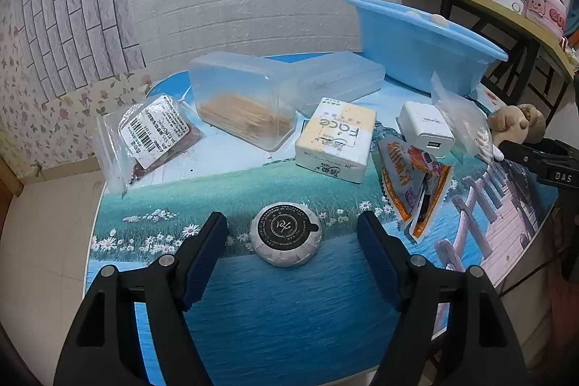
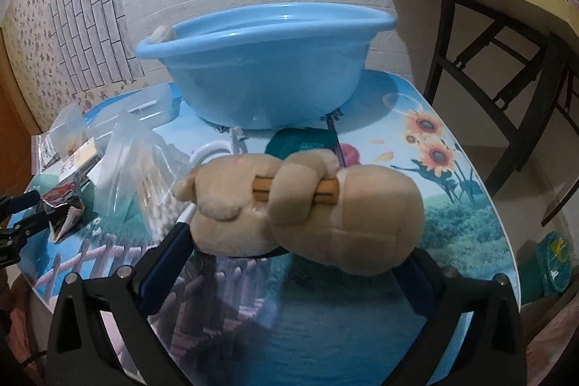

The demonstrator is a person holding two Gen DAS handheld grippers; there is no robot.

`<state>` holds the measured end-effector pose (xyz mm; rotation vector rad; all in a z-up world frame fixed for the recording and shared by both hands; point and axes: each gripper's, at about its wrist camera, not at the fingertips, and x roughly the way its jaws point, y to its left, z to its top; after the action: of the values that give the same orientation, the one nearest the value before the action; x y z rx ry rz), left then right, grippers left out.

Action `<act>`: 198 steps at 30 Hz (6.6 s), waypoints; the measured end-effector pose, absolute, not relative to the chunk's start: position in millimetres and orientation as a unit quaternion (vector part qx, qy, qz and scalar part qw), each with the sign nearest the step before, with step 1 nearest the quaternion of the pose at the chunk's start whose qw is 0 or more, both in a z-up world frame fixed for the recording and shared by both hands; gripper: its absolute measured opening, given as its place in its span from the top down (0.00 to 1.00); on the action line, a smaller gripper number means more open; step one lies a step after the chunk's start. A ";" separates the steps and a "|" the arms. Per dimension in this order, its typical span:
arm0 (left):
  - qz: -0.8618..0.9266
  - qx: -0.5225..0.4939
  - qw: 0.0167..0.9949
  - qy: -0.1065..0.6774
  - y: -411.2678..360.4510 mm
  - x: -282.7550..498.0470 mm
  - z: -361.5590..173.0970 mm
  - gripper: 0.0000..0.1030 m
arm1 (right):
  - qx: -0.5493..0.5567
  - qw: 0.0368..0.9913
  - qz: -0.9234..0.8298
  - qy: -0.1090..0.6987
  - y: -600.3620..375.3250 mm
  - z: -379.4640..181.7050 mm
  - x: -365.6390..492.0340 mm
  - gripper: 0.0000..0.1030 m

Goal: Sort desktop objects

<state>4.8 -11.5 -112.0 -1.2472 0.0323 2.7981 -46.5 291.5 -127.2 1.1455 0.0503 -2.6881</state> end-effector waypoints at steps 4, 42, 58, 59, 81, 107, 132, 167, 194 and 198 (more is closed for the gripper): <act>0.913 -0.407 0.039 0.010 -12.0 5.2 -112.2 0.29 | 0.389 0.114 -0.914 0.014 292.6 -126.8 -45.8 0.00; 0.913 -0.405 0.044 0.009 -16.8 6.5 -108.2 0.64 | 0.389 0.115 -0.914 0.019 293.8 -126.0 -45.4 0.00; 0.913 -0.405 0.045 0.006 -18.1 6.0 -108.7 0.64 | 0.390 0.116 -0.913 0.022 294.1 -126.0 -45.6 0.00; 0.913 -0.406 0.047 0.004 -18.4 6.3 -108.9 0.64 | 0.390 0.116 -0.913 0.021 294.2 -126.0 -45.6 0.00; 0.908 -0.416 0.039 0.004 -11.8 7.1 -107.0 0.64 | 0.391 0.113 -0.913 0.024 293.4 -126.7 -45.1 0.00; 0.910 -0.414 0.042 -0.001 -11.5 8.9 -106.6 0.64 | 0.391 0.113 -0.913 0.025 293.4 -126.1 -44.6 0.00; 0.908 -0.417 0.037 0.005 -7.2 8.4 -107.4 0.64 | 0.393 0.111 -0.912 0.030 296.1 -126.0 -44.3 0.00; 0.905 -0.424 0.014 0.001 -8.0 11.3 -106.2 0.64 | 0.388 0.121 -0.912 0.046 291.8 -126.7 -44.1 0.00; 0.912 -0.408 0.039 -0.017 -6.2 22.5 -92.7 0.64 | 0.407 0.160 -0.899 -0.032 322.9 -112.6 -30.9 0.45; 0.912 -0.409 0.038 -0.021 -9.0 22.0 -93.1 0.64 | 0.402 0.147 -0.904 0.002 318.4 -110.3 -29.4 0.44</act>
<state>22.0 -9.0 -93.1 -1.2540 -0.0646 2.7967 -29.4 318.4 -110.3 1.1578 0.0051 -2.6003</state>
